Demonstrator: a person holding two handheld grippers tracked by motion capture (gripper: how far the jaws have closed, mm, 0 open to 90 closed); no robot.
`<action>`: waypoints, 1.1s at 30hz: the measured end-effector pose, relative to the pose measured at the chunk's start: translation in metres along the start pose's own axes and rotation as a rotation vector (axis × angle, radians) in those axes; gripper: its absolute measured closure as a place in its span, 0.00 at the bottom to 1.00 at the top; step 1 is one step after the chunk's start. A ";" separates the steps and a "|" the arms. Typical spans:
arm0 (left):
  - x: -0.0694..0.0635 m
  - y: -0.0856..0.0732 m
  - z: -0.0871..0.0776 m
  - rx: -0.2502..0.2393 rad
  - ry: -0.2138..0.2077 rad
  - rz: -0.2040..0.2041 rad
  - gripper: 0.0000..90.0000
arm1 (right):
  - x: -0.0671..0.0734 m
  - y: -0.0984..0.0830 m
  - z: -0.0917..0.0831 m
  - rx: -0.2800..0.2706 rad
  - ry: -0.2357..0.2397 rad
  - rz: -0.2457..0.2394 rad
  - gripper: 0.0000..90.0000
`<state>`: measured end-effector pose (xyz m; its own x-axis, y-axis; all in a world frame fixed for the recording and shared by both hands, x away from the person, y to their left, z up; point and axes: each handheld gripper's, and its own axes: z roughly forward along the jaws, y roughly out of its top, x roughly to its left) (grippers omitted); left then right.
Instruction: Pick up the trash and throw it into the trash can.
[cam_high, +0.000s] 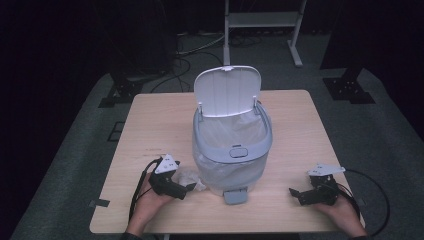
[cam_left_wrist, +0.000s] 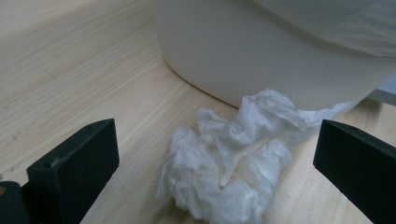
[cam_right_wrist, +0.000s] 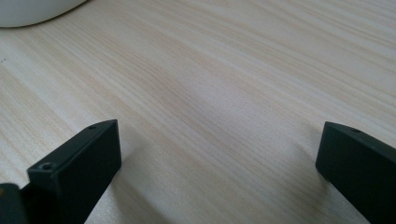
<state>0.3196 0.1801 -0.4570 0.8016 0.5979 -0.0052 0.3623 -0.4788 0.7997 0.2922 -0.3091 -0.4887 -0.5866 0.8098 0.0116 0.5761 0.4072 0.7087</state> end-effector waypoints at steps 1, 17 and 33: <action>0.000 0.000 0.002 0.006 -0.002 0.005 0.00 | 0.000 0.000 0.000 0.000 0.000 -0.001 0.00; -0.007 -0.008 0.024 0.071 -0.046 0.021 0.01 | 0.000 0.001 0.001 0.000 0.007 -0.010 0.00; -0.007 -0.014 0.023 0.083 -0.034 0.057 0.25 | 0.000 0.001 0.001 -0.001 0.009 -0.013 0.00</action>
<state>0.3194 0.1679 -0.4821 0.8370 0.5469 0.0172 0.3529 -0.5636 0.7468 0.2929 -0.3082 -0.4887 -0.5992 0.8006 0.0092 0.5682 0.4171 0.7093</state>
